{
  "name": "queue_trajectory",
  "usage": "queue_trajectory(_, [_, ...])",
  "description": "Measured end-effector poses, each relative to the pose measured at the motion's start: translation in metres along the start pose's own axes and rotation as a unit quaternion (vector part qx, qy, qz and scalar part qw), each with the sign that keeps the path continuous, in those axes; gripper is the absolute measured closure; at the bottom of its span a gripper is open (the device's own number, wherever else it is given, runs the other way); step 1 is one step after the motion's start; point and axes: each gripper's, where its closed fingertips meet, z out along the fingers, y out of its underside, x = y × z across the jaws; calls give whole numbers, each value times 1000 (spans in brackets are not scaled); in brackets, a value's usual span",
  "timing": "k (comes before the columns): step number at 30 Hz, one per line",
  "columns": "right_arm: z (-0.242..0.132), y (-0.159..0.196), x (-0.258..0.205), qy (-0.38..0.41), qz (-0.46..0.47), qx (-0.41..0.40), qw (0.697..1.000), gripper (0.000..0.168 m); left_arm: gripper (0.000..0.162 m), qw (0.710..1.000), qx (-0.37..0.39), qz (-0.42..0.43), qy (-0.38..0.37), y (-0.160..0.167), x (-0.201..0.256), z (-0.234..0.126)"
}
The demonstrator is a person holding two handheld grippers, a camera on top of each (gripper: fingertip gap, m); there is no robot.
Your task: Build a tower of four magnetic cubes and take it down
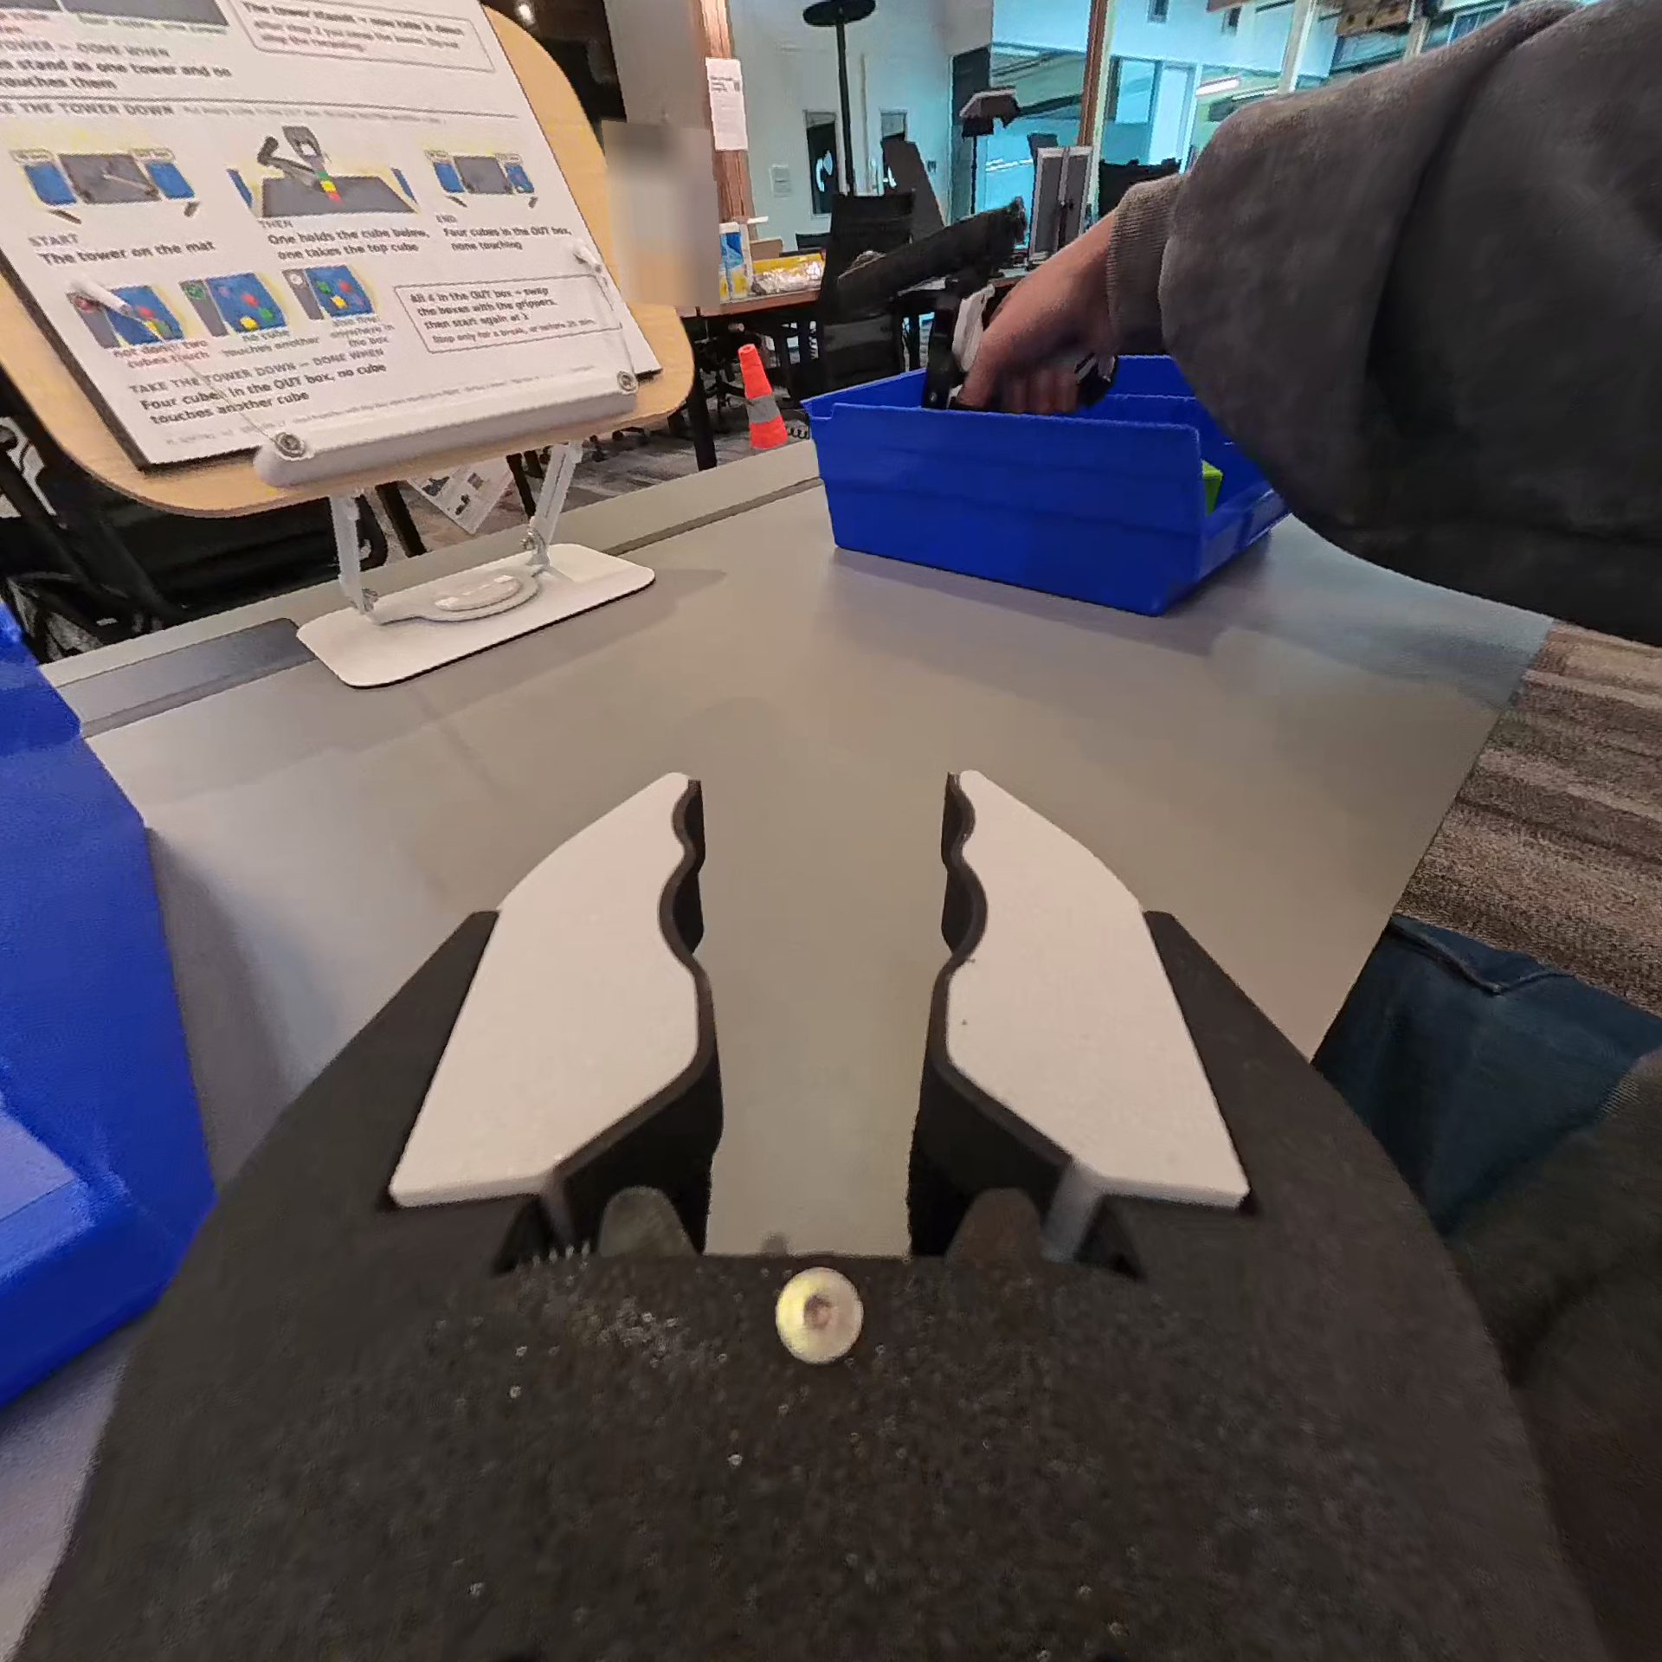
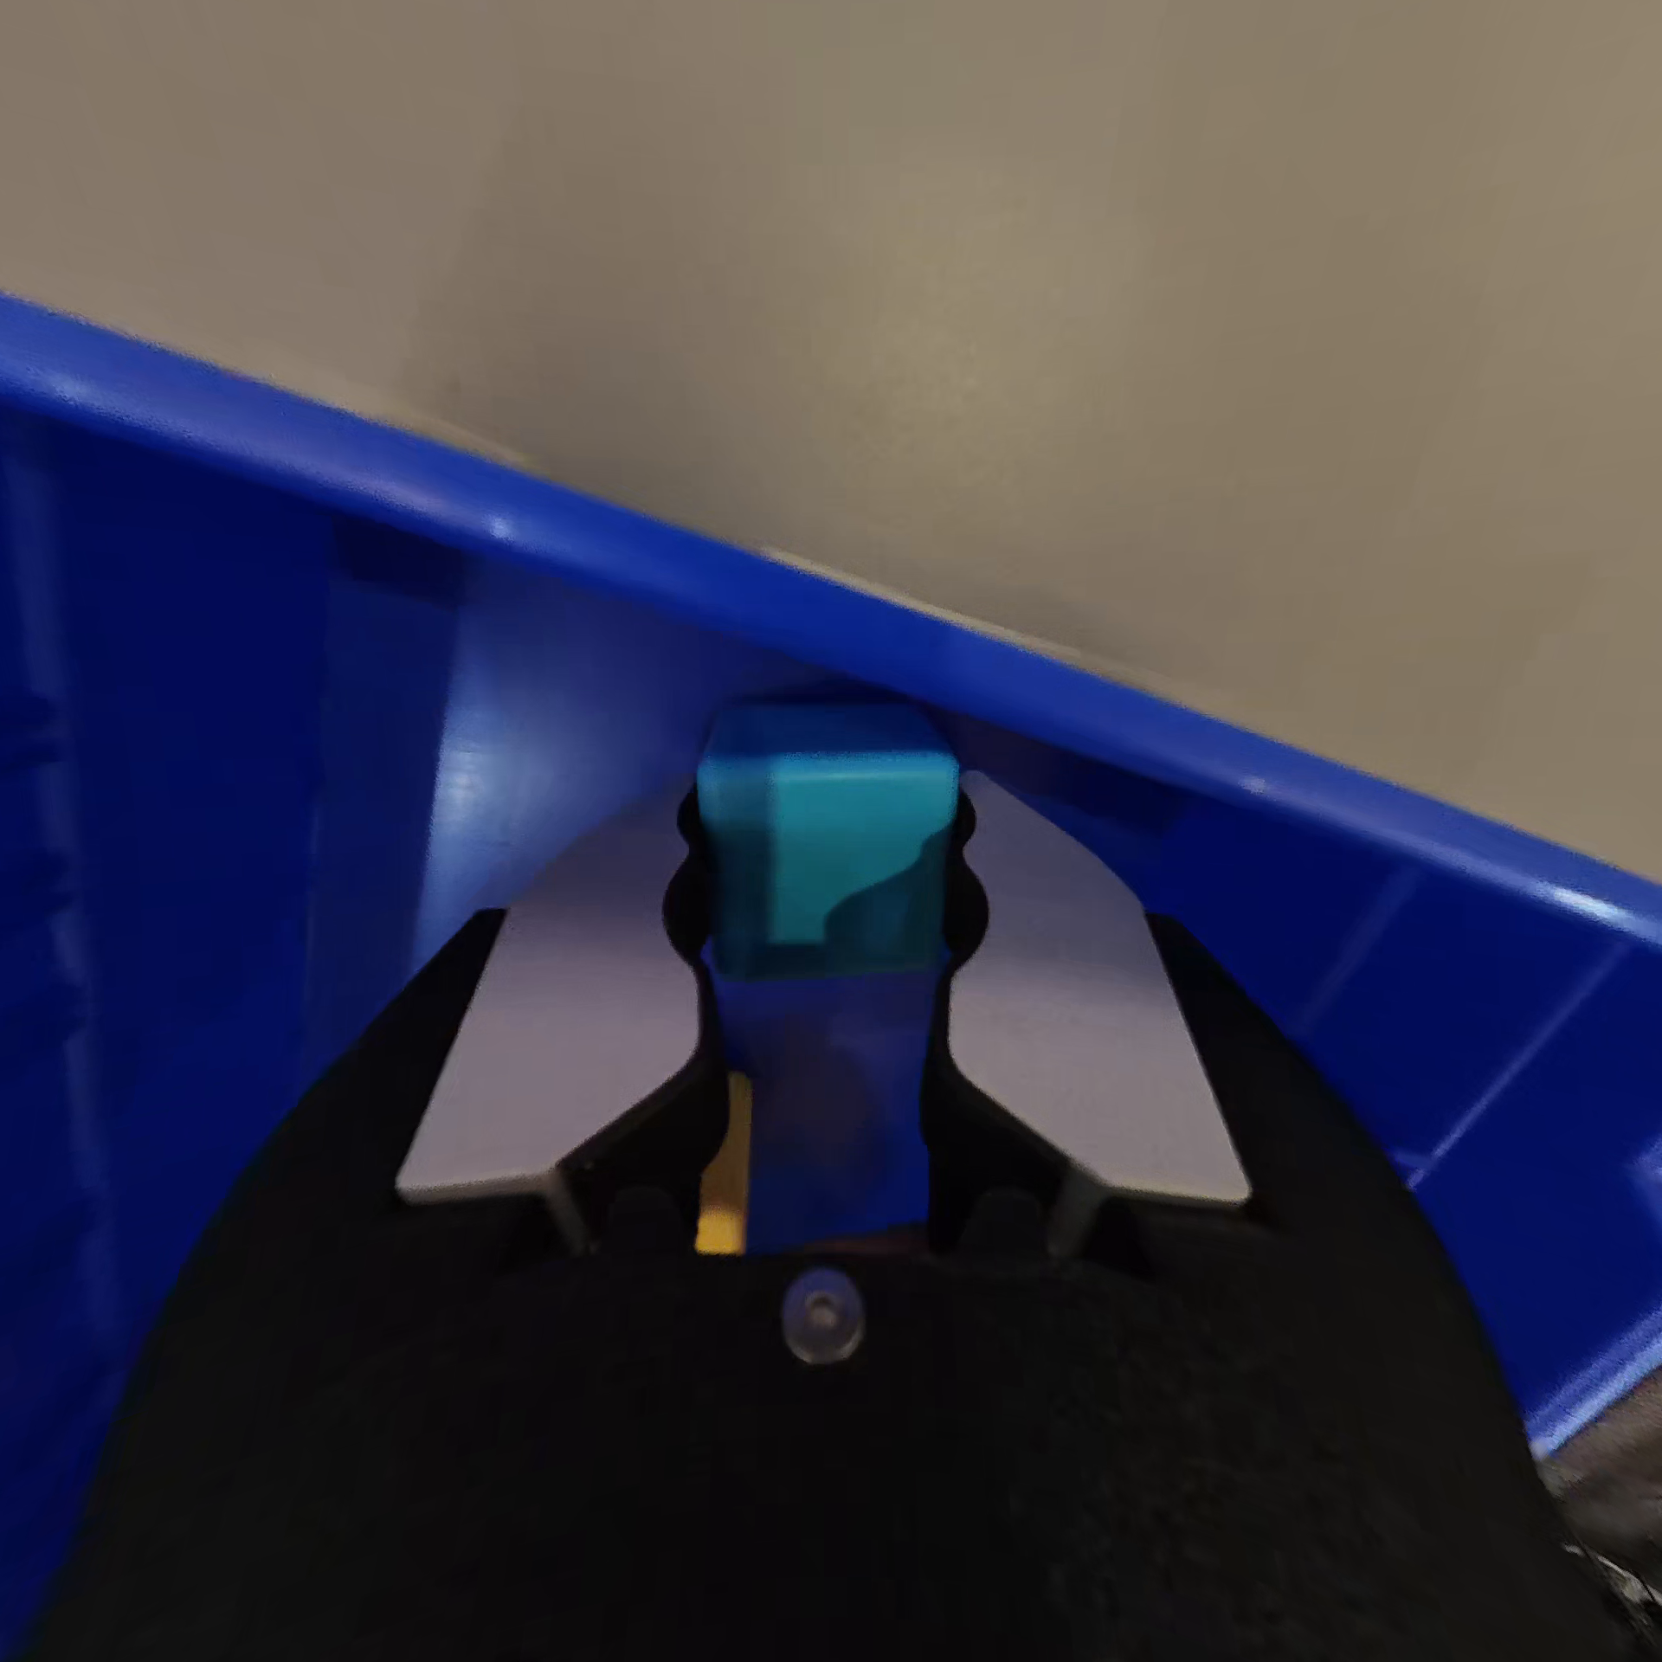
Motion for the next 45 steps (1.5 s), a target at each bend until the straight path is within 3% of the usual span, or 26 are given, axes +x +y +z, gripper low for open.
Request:
queue_trajectory(2, [-1, -2, -6, -12, -5, 7, 1000, 118, 112, 1000, 0, -7, 2, 0, -1, 0])
queue_trajectory(4, [-9, -5, -6, -6, -3, 24, 1000, 105, 110, 1000, -4, -9, 2, 1, -2, 1])
queue_trajectory(8, [-85, -21, -15, 12, -3, 179, 984, 103, 110, 1000, -4, 3, 0, 1, 1, 1])
queue_trajectory(10, [-149, -14, -44, -8, -8, 304, 953, 107, 110, 1000, -2, 7, -5, 0, 0, 0])
queue_trajectory(12, [-209, 12, -88, -37, -15, 428, 903, 113, 112, 1000, -5, 12, -29, 1, -7, -1])
queue_trajectory(15, [-245, 68, -187, -137, -58, 537, 830, 110, 117, 989, 2, 44, -139, -3, -39, -12])
queue_trajectory(18, [-223, 123, -273, -228, -75, 563, 791, 112, 117, 990, 26, 16, -138, -9, -43, -18])
queue_trajectory(22, [-169, 180, -347, -313, 5, 579, 753, 117, 116, 992, 17, -25, -124, -4, -45, -16])
queue_trajectory(26, [-152, 217, -369, -252, -15, 592, 766, 117, 115, 990, 11, -21, -140, -3, -49, -17])
queue_trajectory(30, [-128, 216, -354, -137, -74, 579, 800, 111, 112, 982, -23, -13, -189, 7, -59, -16])
queue_trajectory(41, [-127, 213, -323, -154, -15, 580, 799, 116, 111, 981, -59, 9, -184, 15, -46, -3])
queue_trajectory(42, [-130, 213, -316, -154, 0, 586, 795, 116, 111, 983, -59, -9, -172, 14, -41, 2])
queue_trajectory(45, [-139, 214, -271, -141, 82, 611, 775, 117, 106, 988, -17, -146, -43, -4, 6, 33])
